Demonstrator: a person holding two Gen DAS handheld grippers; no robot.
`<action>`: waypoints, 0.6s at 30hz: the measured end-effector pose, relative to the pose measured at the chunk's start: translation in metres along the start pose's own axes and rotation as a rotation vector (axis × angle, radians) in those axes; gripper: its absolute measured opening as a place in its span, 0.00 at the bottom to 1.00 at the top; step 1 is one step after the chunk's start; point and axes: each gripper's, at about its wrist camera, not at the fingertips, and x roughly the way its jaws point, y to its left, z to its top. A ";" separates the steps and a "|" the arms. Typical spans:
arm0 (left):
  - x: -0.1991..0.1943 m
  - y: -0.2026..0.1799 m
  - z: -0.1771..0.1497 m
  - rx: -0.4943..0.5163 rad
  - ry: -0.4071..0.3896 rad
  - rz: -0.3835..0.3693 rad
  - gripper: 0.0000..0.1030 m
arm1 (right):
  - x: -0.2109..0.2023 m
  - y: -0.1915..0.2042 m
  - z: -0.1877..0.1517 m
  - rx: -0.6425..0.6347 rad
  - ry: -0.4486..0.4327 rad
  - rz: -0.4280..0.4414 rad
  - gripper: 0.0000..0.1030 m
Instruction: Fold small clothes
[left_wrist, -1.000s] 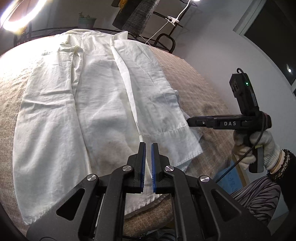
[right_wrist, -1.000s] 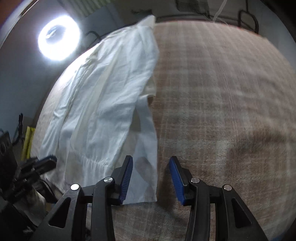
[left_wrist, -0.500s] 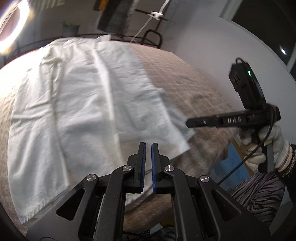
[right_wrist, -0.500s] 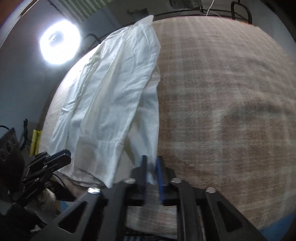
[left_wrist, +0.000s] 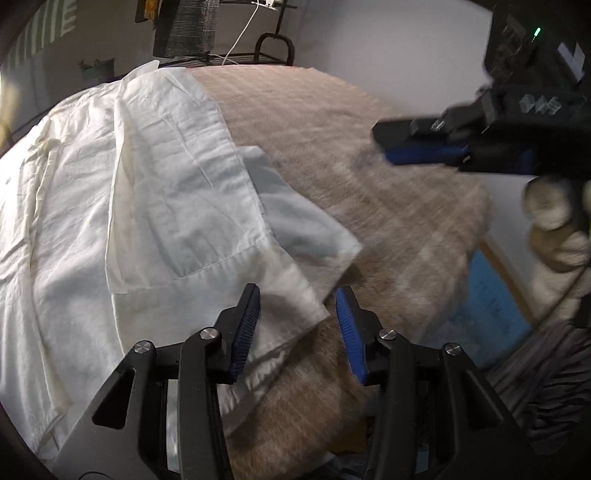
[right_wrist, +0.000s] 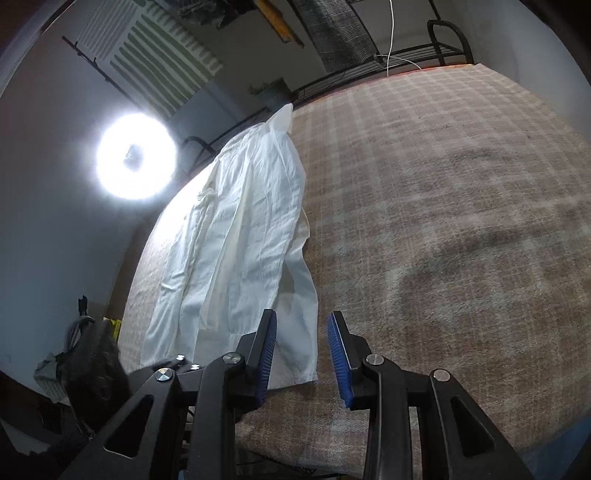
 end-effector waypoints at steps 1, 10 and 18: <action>0.003 0.000 0.000 0.002 -0.003 0.006 0.13 | 0.000 0.000 0.000 0.002 -0.005 0.001 0.30; -0.005 0.020 0.009 -0.192 -0.059 -0.144 0.03 | -0.022 -0.005 0.004 0.032 -0.076 0.039 0.29; -0.001 0.002 0.010 -0.135 -0.061 -0.111 0.03 | -0.025 -0.007 0.006 0.041 -0.086 0.046 0.29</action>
